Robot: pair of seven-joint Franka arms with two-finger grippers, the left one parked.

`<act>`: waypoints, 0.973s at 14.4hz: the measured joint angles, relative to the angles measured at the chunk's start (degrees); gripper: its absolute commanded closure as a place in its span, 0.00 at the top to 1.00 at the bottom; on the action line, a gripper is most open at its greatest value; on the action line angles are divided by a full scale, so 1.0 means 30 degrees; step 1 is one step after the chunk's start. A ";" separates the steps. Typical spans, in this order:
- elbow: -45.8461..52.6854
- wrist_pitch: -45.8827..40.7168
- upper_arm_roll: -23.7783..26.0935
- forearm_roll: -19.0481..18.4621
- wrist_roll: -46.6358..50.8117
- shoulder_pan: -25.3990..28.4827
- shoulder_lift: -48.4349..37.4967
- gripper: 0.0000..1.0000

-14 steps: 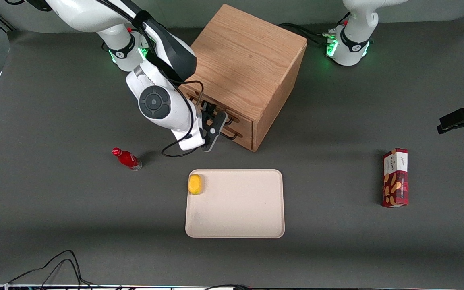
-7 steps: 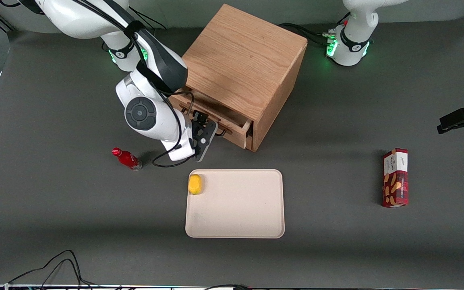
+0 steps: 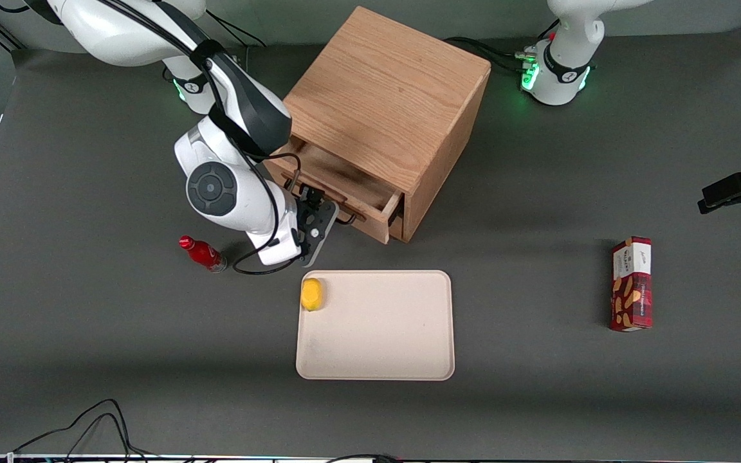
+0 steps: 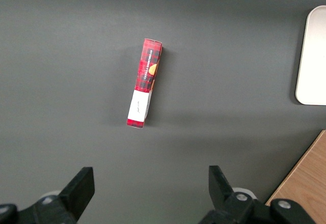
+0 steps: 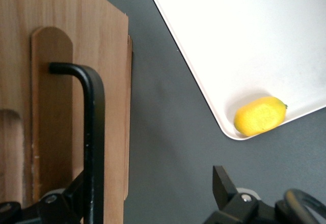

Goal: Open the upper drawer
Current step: 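Pull the upper drawer outward from the cabinet with the right gripper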

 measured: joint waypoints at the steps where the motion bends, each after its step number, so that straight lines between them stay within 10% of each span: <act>1: 0.0081 0.0001 -0.0005 -0.0044 -0.0100 -0.0069 0.0025 1.00; 14: 0.1685 -0.0504 -0.0360 -0.0436 -0.0680 -0.0763 0.0960 1.00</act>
